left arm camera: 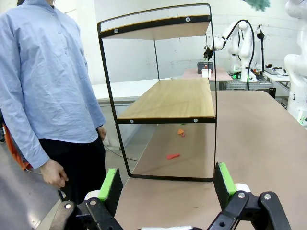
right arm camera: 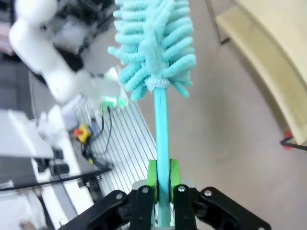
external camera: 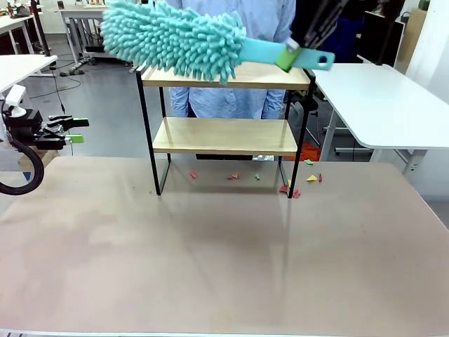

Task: Clean the shelf.
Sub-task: Clean the specific section of the Shelf indicated by the human with the Duster.

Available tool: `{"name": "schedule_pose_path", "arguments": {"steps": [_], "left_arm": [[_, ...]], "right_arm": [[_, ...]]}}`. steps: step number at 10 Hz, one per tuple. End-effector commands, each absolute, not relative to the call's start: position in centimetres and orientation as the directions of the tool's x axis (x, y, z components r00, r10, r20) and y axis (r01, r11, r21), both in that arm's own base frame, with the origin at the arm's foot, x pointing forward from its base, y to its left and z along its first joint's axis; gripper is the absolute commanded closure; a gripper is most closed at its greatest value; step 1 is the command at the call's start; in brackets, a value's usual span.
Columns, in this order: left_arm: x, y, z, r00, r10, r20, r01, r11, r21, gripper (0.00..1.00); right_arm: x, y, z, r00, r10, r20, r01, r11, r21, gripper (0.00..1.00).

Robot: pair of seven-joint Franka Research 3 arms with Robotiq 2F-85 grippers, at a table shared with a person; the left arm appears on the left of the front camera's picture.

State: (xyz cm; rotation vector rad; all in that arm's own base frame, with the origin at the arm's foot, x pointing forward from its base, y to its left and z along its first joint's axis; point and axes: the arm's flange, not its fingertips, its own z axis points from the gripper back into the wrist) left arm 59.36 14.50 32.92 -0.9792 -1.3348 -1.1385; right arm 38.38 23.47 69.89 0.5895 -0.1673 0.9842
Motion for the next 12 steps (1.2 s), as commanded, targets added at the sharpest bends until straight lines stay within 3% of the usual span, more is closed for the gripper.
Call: {"name": "schedule_pose_path", "arguments": {"steps": [1, 5, 8, 12], "left_arm": [[59.1, 14.4, 33.3, -0.088, -0.056, 0.995, 0.975, 0.201, 0.097, 0.0], [59.1, 14.4, 33.3, -0.088, -0.056, 0.995, 0.975, 0.201, 0.097, 0.0], [59.1, 14.4, 33.3, -0.088, -0.056, 0.995, 0.975, 0.201, 0.097, 0.0], [59.1, 14.4, 33.3, -0.088, -0.056, 0.995, 0.975, 0.201, 0.097, 0.0]], "right_arm": [[36.7, 21.6, 68.2, 0.433, 0.815, 0.385, -0.896, 0.344, 0.28, 0.87], [35.0, 17.9, 60.5, 0.389, 0.904, 0.174, -0.92, 0.371, 0.127, 0.87], [34.7, 14.4, 53.5, 0.393, 0.919, 0.01, -0.91, 0.387, 0.151, 0.87], [34.1, 9.5, 49.8, 0.421, 0.906, -0.034, -0.886, 0.419, 0.196, 0.87]]}}
